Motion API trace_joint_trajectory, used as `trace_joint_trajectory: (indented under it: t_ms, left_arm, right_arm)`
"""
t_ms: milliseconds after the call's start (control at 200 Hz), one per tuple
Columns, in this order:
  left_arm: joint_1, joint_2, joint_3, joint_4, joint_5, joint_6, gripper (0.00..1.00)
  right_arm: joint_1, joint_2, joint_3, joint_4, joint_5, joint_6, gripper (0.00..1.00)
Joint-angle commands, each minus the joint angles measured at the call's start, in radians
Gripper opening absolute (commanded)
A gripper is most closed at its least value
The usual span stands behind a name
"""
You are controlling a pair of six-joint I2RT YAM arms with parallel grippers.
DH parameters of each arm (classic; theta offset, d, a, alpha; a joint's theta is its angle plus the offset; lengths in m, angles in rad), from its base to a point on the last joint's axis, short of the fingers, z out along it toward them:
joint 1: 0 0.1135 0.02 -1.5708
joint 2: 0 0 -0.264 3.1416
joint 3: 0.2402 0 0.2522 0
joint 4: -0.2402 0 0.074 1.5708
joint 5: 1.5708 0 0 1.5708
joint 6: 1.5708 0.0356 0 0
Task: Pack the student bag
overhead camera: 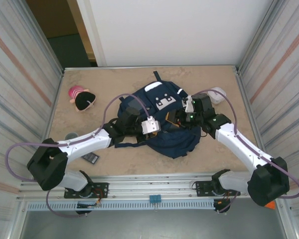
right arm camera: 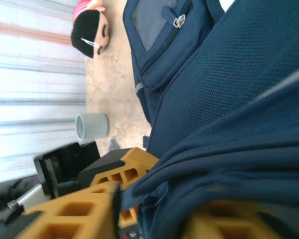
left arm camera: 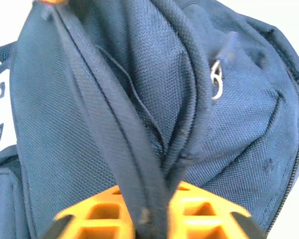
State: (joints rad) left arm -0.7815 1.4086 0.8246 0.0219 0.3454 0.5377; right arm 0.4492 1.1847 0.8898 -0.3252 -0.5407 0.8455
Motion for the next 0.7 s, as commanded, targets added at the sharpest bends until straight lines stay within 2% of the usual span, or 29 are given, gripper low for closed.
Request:
trace_joint_trajectory:
  t_ms: [0,135,261,346,476,561,697]
  left_arm:
    - [0.034,-0.022,0.024,0.027,0.178,-0.094,0.02]
    - [0.076,-0.007,0.047,-0.008,0.304,-0.152,0.00]
    - [0.105,0.015,0.084,-0.050,0.385,-0.168,0.00]
    - [0.110,0.033,0.111,-0.090,0.418,-0.158,0.01]
    - [0.110,0.055,0.140,-0.128,0.454,-0.149,0.01]
    - [0.110,0.060,0.143,-0.130,0.468,-0.158,0.02]
    - [0.110,0.049,0.129,-0.113,0.474,-0.172,0.02]
  right_arm:
    - [0.012,-0.074,0.078,-0.169,0.069,-0.133,0.44]
    - [0.100,-0.171,0.117,-0.398,0.293,-0.238,0.46]
    - [0.261,-0.239,0.124,-0.507,0.456,-0.282,0.46]
    - [0.365,-0.242,0.124,-0.509,0.532,-0.298,0.46]
    - [0.455,-0.171,0.169,-0.479,0.658,-0.359,0.52]
    - [0.476,-0.098,0.219,-0.476,0.732,-0.421,0.55]
    - [0.474,-0.005,0.255,-0.443,0.728,-0.504,0.56]
